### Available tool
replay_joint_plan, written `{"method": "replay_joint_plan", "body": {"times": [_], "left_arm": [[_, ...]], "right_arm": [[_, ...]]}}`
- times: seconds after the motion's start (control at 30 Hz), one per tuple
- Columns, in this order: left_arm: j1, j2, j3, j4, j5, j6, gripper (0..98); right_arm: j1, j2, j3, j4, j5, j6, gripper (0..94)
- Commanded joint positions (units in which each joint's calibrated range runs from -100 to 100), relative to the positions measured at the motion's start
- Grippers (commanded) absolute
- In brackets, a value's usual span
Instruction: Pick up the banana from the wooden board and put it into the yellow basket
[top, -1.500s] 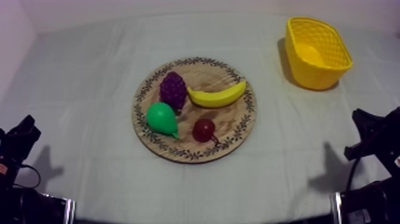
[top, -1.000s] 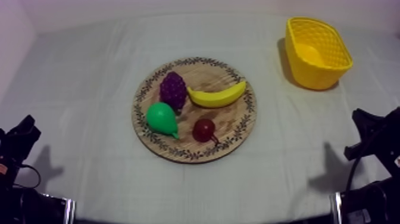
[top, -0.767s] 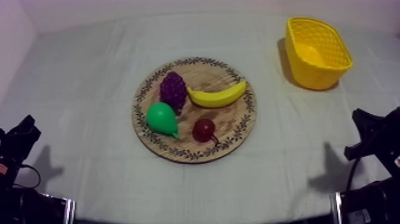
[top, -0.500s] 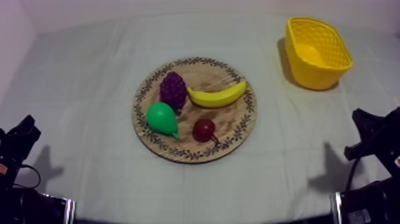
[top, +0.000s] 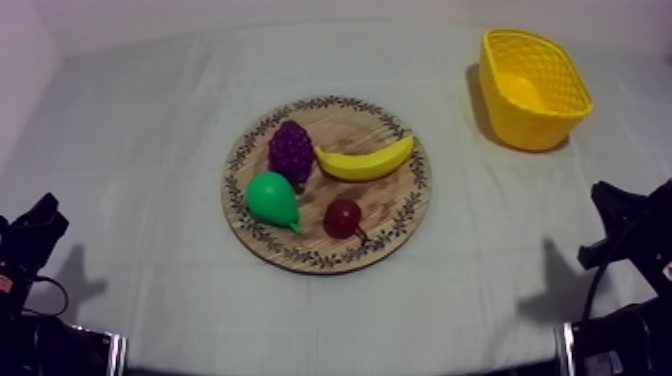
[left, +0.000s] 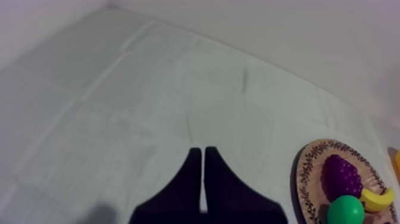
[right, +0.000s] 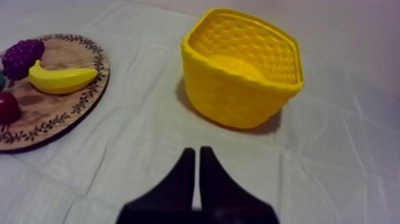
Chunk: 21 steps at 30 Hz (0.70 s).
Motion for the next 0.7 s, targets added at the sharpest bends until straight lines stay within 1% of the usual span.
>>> {"method": "replay_joint_plan", "body": {"times": [0.0, 0.1, 0.27, 0.53, 0.67], "left_arm": [[0.0, 0.0, 0.0, 0.03, 0.0, 0.0, 0.1], [0.0, 0.0, 0.0, 0.03, 0.0, 0.0, 0.1], [0.0, 0.0, 0.0, 0.03, 0.0, 0.0, 0.1], [0.0, 0.0, 0.0, 0.03, 0.0, 0.0, 0.1], [0.0, 0.0, 0.0, 0.03, 0.0, 0.0, 0.1]], "right_arm": [[-0.3, 0.4, -0.1, 0.1, 0.2, 0.3, 0.6], [-0.8, 1.9, -1.2, 0.2, -0.3, 0.7, 0.6], [-1.4, 6.8, -5.9, -0.6, 0.2, 2.1, 0.6], [-2.1, 19.2, -19.3, -1.5, 3.5, 2.9, 0.6], [-1.8, 25.9, -26.5, -2.6, 4.9, 3.8, 0.6]]}}
